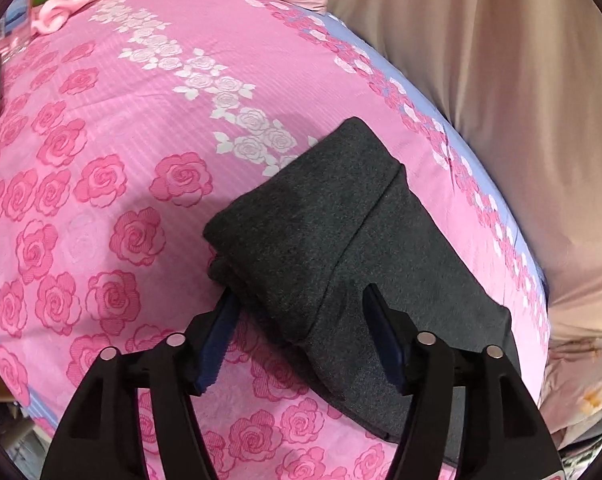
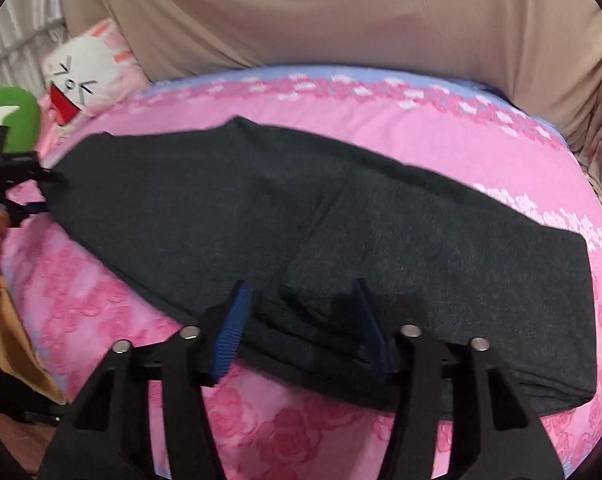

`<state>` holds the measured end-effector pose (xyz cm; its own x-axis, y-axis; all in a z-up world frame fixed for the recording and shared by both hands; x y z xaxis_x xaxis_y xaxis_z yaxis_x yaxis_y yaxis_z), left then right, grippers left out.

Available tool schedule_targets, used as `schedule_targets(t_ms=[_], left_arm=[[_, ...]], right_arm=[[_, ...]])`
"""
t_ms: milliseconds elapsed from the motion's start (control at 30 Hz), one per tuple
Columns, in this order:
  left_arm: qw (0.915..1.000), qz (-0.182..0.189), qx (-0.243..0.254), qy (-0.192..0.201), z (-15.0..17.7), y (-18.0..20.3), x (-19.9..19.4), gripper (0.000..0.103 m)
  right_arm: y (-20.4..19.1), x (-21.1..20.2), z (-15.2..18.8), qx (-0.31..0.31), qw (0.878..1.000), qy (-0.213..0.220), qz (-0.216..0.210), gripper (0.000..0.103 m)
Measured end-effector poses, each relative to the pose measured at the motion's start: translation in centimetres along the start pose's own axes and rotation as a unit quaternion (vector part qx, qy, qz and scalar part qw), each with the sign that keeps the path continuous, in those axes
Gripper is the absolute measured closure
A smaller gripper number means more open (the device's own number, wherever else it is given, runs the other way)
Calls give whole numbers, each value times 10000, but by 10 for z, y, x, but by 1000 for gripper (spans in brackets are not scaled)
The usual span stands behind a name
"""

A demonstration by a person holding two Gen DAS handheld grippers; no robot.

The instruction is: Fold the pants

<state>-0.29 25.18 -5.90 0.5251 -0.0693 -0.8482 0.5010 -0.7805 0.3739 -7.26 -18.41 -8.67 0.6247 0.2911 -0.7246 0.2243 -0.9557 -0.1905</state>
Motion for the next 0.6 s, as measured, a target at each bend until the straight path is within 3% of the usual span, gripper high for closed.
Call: schedule_targets(t_ms=[67,167,267,333,467,500,567,600], left_arm=[[10000,-16,94,23,-1,4,3,37],[9999,-18,146,79,-4,6,5,36],[9999,7,130,86,-6,8,7,36],[9999,65,105,74,-6,7,7,33],[9998,145,97,59,-7,4,6,35],[9998,154,101,52,-7,4,6,38],[9996,54,274,51,-9,4,5,75],[9994,166,300,-14,-10,3,5,78]], right_arm=[[9,-1,-3,218,9997,21,-49,91],[16,-20,-23,573,9970,378,-371,93],[-12,-34,-41,315,9958,652,-564,93],[-32,-26,-44,124,9956,556,-742,93],[-50,31,-23,-221,9983,-183,-513,91],[-48,25,-21,-118,9983,-10,-579,89],[-45,10,-22,47,9974,83,-713,82],[-42,-5,-24,119,9965,266,-782,75]])
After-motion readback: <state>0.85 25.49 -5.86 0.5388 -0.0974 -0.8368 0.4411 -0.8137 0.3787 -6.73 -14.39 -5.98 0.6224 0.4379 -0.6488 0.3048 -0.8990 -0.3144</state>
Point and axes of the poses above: each gripper's, at about its wrist camera, not at the fingertips, and x roughly the way its jaws point, y to its right, z to its underside, the point moved 1 cm from there along x, roughly the way its jaws point, and after that the axes turned 5 degrees about -z, right-handed, at the moved point
